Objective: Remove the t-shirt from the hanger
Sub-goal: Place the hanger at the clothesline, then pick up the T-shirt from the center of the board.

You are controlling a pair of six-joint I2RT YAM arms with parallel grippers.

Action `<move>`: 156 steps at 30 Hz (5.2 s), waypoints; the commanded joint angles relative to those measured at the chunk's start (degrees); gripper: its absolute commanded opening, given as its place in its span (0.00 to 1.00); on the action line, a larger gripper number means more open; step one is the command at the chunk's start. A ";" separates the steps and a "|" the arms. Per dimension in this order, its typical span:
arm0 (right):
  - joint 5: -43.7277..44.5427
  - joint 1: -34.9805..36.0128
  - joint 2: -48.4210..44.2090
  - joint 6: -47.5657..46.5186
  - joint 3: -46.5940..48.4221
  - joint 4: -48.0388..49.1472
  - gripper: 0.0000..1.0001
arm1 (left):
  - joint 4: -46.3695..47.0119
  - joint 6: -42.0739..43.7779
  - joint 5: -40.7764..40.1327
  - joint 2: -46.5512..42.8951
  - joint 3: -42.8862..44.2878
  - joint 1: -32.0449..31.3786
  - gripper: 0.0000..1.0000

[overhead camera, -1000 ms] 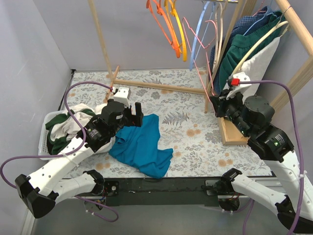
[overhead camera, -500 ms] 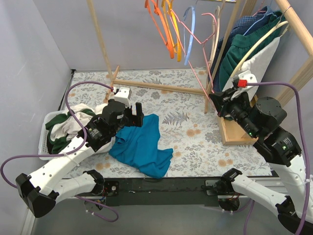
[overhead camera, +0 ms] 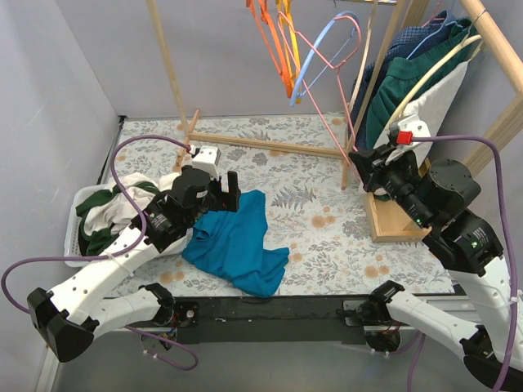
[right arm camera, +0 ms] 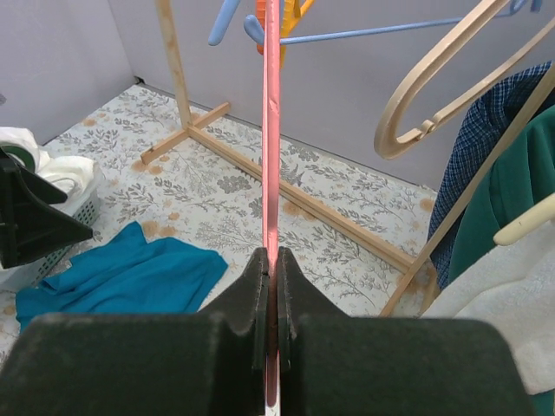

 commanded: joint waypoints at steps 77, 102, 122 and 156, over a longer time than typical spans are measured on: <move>34.58 0.19 7.57 10.09 10.19 -3.77 0.01 | -0.47 -1.50 0.97 -2.37 -3.89 -0.06 0.86; 23.54 -9.99 25.33 2.16 18.73 9.68 0.01 | -1.26 -2.99 2.55 -4.74 -4.76 -0.06 0.86; -1.28 -25.39 34.03 7.26 23.29 2.39 0.01 | -1.26 -3.17 2.73 -3.69 -4.94 -0.06 0.86; -15.77 -25.65 7.23 9.11 -3.68 -4.91 0.68 | 4.53 -17.76 7.03 14.94 -17.15 -0.06 0.98</move>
